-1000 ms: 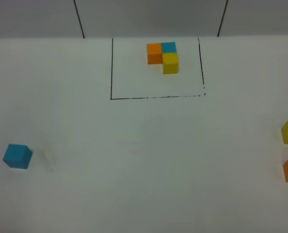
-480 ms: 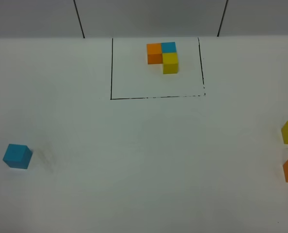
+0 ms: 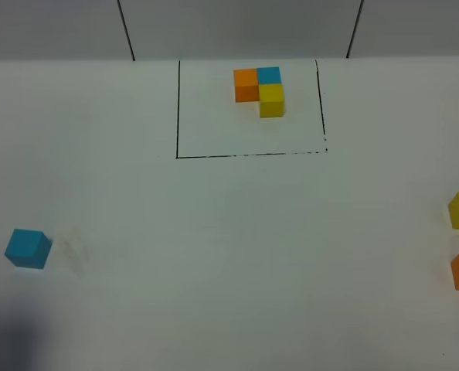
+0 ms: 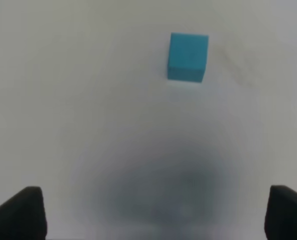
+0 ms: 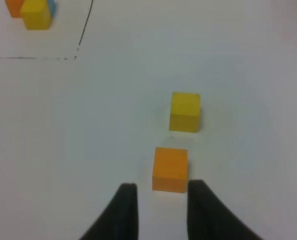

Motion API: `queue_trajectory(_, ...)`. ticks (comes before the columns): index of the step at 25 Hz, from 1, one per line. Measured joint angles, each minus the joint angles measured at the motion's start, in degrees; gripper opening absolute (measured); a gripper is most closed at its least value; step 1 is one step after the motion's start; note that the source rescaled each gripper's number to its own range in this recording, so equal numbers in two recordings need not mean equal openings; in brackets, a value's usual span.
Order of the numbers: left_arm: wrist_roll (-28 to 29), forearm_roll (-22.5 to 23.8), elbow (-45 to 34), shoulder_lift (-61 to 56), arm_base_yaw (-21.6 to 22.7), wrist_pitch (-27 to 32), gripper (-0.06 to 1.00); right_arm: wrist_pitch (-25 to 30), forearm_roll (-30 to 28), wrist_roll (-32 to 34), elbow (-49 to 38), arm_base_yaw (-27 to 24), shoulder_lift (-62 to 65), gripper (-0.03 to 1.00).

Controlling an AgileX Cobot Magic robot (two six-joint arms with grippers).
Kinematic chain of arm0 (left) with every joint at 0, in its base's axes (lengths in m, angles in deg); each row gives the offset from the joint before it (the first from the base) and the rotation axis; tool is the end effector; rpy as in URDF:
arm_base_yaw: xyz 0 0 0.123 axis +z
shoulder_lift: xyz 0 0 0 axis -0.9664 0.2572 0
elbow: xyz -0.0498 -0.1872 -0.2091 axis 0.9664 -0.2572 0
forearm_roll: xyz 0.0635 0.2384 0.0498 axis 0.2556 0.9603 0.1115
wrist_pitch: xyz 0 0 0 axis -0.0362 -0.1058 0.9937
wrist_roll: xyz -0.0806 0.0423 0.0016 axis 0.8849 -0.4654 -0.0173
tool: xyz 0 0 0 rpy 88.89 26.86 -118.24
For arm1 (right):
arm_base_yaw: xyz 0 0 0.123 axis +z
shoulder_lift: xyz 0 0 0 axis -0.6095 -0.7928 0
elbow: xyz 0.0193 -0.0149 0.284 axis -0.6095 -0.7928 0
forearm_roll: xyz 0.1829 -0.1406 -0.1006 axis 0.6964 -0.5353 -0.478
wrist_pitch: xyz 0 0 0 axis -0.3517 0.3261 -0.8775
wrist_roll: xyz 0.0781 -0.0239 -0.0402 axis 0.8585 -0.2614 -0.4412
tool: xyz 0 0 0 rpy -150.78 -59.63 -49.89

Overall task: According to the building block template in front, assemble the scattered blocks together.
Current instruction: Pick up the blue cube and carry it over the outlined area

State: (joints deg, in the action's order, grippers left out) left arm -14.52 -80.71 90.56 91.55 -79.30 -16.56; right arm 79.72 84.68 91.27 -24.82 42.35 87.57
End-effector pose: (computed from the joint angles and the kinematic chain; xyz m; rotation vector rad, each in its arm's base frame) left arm 0.0962 0.0051 0.2940 0.0029 2.5206 0.1287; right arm -0.0064 -0.0045 0.2770 0.0088 2.0429 0.0502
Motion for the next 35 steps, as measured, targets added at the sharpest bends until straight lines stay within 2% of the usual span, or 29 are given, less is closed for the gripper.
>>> queue_trajectory(3, 0.1, 0.0, 6.3, 15.3, 0.0, 0.2, 0.9, 0.0, 0.0, 0.0, 0.0, 0.0, 0.0, 0.0)
queue_trajectory(8, -1.1, -0.8, 16.2, 34.6, 0.0, 0.8, 0.9, 0.0, 0.0, 0.0, 0.0, 0.0, 0.0, 0.0)
queue_trajectory(14, -6.6, -6.0, 19.0, 48.3, 0.0, -3.0, 0.89, 0.0, 0.0, 0.0, 0.0, 0.0, 0.0, 0.0)
queue_trajectory(25, -9.6, -7.1, 18.6, 55.8, 1.1, -9.4, 0.89, 0.0, 0.0, 0.0, 0.0, 0.0, 0.0, 0.0)
queue_trajectory(30, -9.7, -7.9, 14.6, 55.8, 4.6, -12.9, 0.89, 0.0, 0.0, 0.0, 0.0, 0.0, 0.0, 0.0)
queue_trajectory(35, -10.4, -9.3, 11.5, 55.9, 5.0, -18.7, 0.89, 0.0, 0.0, 0.0, 0.0, 0.0, 0.0, 0.0)
